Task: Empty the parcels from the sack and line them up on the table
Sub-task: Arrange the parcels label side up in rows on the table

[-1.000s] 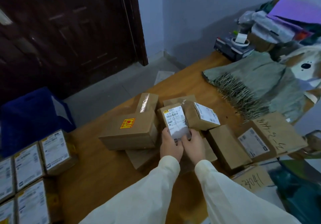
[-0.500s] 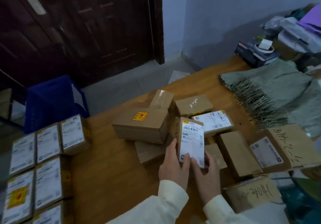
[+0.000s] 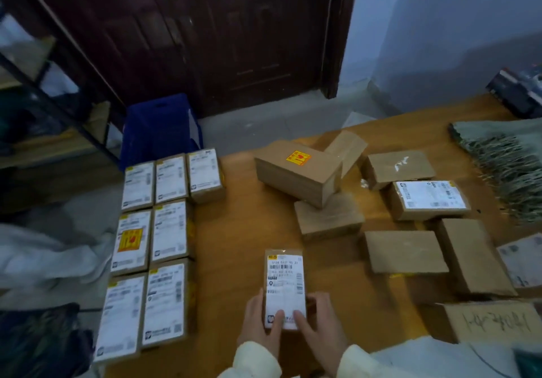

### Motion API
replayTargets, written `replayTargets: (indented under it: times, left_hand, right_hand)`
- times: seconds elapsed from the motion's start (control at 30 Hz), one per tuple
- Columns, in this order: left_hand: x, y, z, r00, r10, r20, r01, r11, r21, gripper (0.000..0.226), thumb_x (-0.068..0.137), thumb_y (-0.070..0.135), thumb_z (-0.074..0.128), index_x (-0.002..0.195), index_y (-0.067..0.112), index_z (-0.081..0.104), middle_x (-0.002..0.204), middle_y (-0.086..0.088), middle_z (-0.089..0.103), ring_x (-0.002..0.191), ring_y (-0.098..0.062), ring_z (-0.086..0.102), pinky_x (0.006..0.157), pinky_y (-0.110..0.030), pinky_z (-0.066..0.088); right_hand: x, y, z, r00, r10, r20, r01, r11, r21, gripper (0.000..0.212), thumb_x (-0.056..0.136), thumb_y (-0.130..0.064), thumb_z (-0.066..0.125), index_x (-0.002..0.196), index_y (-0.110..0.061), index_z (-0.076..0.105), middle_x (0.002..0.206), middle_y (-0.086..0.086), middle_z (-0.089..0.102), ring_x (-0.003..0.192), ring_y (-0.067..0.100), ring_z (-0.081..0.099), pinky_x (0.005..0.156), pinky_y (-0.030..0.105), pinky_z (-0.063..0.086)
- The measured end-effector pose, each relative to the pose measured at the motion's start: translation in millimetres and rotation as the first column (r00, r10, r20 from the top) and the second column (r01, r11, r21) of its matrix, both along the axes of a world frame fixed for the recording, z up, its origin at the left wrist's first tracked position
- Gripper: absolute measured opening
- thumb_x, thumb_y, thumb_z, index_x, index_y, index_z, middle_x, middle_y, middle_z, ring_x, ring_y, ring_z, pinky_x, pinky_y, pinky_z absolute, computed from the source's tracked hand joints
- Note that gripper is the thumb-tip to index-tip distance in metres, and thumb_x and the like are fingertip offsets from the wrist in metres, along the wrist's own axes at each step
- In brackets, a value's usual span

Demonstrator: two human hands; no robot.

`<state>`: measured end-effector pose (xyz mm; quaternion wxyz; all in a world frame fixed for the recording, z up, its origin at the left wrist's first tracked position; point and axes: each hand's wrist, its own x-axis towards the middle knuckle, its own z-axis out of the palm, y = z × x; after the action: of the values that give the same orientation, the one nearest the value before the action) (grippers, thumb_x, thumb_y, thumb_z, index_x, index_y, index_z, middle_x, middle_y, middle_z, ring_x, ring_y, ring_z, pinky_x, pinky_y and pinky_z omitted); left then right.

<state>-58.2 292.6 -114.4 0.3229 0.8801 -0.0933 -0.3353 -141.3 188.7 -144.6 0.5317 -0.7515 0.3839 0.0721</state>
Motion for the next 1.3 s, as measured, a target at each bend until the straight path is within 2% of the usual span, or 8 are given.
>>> replayTargets:
  times: [0.23,0.33,0.4,0.53,0.67,0.77,0.87,1.3]
  left_hand:
    - [11.3,32.8,-8.3,0.969,-0.242,0.053,0.232,0.962,0.144,0.064,0.095,0.041,0.038,0.147,0.028,0.003,0.152,0.012,0.01,0.129,-0.012,0.038,0.1,-0.021,0.036]
    - [17.0,43.8,-22.9,0.834,-0.454,0.313,0.363,0.879,0.309,0.057,0.088,0.039,0.031,0.14,0.017,0.026,0.146,0.008,0.021,0.12,-0.028,0.053,0.096,-0.036,0.04]
    - [22.1,46.7,-42.1,0.713,-0.51,0.482,0.361,0.855,0.372,0.058,0.087,0.033,0.028,0.139,0.007,0.028,0.146,-0.009,0.032,0.133,-0.029,0.038,0.101,-0.037,0.029]
    - [49.1,35.2,-31.8,0.745,-0.578,0.332,0.438,0.8,0.41,0.056,0.059,0.021,0.073,0.111,0.002,0.064,0.111,-0.009,0.07,0.104,-0.02,0.066,0.076,-0.028,0.056]
    - [84.9,25.5,-30.4,0.757,-0.573,0.314,0.407,0.79,0.458,0.041,0.069,0.016,0.046,0.097,0.003,0.073,0.108,-0.012,0.07,0.097,-0.022,0.069,0.073,-0.03,0.057]
    - [109.9,20.5,-22.0,0.756,-0.57,0.323,0.408,0.795,0.448,0.055,0.09,0.012,0.049,0.14,-0.002,0.032,0.15,-0.018,0.028,0.139,-0.031,0.029,0.113,-0.034,0.027]
    - [133.2,15.5,-17.9,0.709,-0.658,0.256,0.434,0.692,0.577,0.056,0.1,0.015,0.024,0.148,0.006,-0.004,0.156,-0.02,-0.005,0.145,-0.032,-0.004,0.118,-0.037,0.001]
    - [182.9,8.7,-14.1,0.725,-0.645,0.243,0.416,0.691,0.592,0.054,0.101,0.017,0.023,0.148,0.006,-0.001,0.156,-0.021,-0.002,0.145,-0.032,-0.001,0.119,-0.037,0.005]
  right_hand:
    - [12.8,17.8,-22.2,0.999,0.035,-0.007,-0.035,0.998,0.049,0.049,0.087,-0.029,0.061,0.13,-0.023,0.038,0.131,-0.007,0.044,0.119,0.01,0.049,0.103,0.031,0.043]
    - [22.6,29.3,-19.7,0.988,0.141,0.056,-0.14,0.99,-0.033,0.062,0.09,-0.027,0.058,0.142,-0.023,0.025,0.129,-0.013,0.036,0.123,0.003,0.039,0.103,0.018,0.032]
    - [34.8,36.0,-19.4,0.976,0.178,0.124,-0.165,0.98,-0.108,0.058,0.093,-0.025,0.053,0.14,-0.031,0.02,0.132,-0.017,0.036,0.124,0.0,0.037,0.1,0.012,0.028]
    - [71.8,39.0,-17.4,0.965,0.224,0.137,-0.197,0.962,-0.189,0.06,0.097,-0.025,0.044,0.147,-0.029,0.01,0.135,-0.024,0.031,0.125,-0.001,0.037,0.103,0.016,0.032]
    - [112.8,37.9,-17.2,0.952,0.298,0.061,-0.271,0.922,-0.275,0.06,0.097,-0.016,0.041,0.148,-0.027,0.012,0.146,-0.004,0.037,0.127,0.013,0.043,0.101,0.025,0.039]
    - [140.8,35.0,-13.0,0.946,0.324,0.008,-0.308,0.906,-0.289,0.061,0.098,-0.019,0.04,0.149,-0.026,0.009,0.148,0.001,0.035,0.127,0.015,0.043,0.102,0.029,0.04]
    - [163.6,34.2,-8.5,0.935,0.355,-0.015,-0.342,0.889,-0.305,0.061,0.098,-0.021,0.039,0.15,-0.025,0.008,0.147,0.005,0.037,0.127,0.019,0.044,0.103,0.033,0.041]
    - [215.4,38.4,-13.6,0.94,0.331,-0.084,-0.338,0.866,-0.369,0.061,0.098,-0.031,0.039,0.149,-0.028,0.005,0.142,0.009,0.041,0.121,0.025,0.049,0.096,0.042,0.046]
